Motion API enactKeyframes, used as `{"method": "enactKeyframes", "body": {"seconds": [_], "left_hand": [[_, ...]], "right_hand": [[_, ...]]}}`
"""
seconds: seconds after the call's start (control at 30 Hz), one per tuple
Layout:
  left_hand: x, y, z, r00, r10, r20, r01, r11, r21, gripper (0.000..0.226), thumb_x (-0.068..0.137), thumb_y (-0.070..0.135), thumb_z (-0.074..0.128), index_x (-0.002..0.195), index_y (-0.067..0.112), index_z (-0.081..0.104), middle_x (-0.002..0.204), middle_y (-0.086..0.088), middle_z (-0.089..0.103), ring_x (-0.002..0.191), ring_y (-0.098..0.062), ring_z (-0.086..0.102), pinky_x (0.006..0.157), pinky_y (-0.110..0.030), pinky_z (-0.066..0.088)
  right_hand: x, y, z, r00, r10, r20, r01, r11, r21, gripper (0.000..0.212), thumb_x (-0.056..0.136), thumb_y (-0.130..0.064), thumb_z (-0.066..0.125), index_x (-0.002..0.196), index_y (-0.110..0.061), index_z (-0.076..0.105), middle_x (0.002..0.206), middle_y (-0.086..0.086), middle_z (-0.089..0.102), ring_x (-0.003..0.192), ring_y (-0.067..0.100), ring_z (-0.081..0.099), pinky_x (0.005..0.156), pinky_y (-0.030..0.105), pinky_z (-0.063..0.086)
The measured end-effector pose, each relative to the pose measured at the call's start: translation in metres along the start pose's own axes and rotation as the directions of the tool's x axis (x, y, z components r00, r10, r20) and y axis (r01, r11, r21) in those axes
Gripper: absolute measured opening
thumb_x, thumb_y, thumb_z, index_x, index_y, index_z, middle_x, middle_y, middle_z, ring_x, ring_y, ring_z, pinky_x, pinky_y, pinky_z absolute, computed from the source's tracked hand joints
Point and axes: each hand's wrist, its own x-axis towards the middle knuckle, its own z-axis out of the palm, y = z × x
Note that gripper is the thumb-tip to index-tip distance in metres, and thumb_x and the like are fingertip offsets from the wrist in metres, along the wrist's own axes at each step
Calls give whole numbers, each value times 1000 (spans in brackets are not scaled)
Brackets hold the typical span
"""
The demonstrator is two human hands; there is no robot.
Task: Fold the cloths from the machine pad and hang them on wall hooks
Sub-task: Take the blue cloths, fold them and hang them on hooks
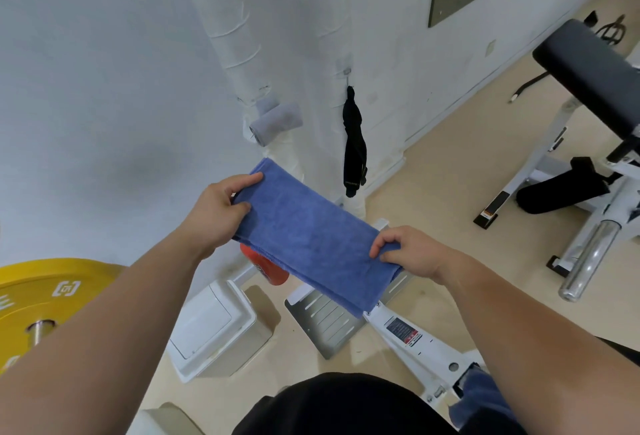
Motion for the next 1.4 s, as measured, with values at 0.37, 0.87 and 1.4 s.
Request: {"method": "enactKeyframes", "body": {"seconds": [0.37, 0.87, 1.4], "left_hand": [[-26, -38, 25, 1000, -5, -5, 5, 999, -47, 59, 97, -6, 49, 144, 30, 54, 133, 10, 53, 121, -23, 56, 102, -39, 51], [-59, 2, 90, 906, 319, 278, -322, 946, -37, 57, 89, 44, 58, 144, 31, 54, 135, 27, 57, 132, -5, 51, 113, -35, 41], [-53, 52, 67, 919, 220, 326, -171, 970, -173, 57, 84, -11, 57, 118, 31, 75, 111, 6, 77, 106, -18, 71, 87, -37, 58]], "right_hand": [[-17, 3, 7, 973, 133, -189, -45, 912, 408, 35, 83, 9, 70, 105, -17, 71, 111, 11, 68, 90, 23, 68, 79, 44, 63], [-22, -89, 37, 946, -106, -306, 217, 909, 355, 41, 76, 5, 61, 100, -28, 66, 106, 7, 67, 94, 28, 70, 77, 46, 63], [-37, -93, 4, 912, -342, -225, 370, 924, 99, 79, 80, -21, 83, 144, -42, 42, 138, -12, 51, 126, 0, 51, 102, 13, 42]]}}
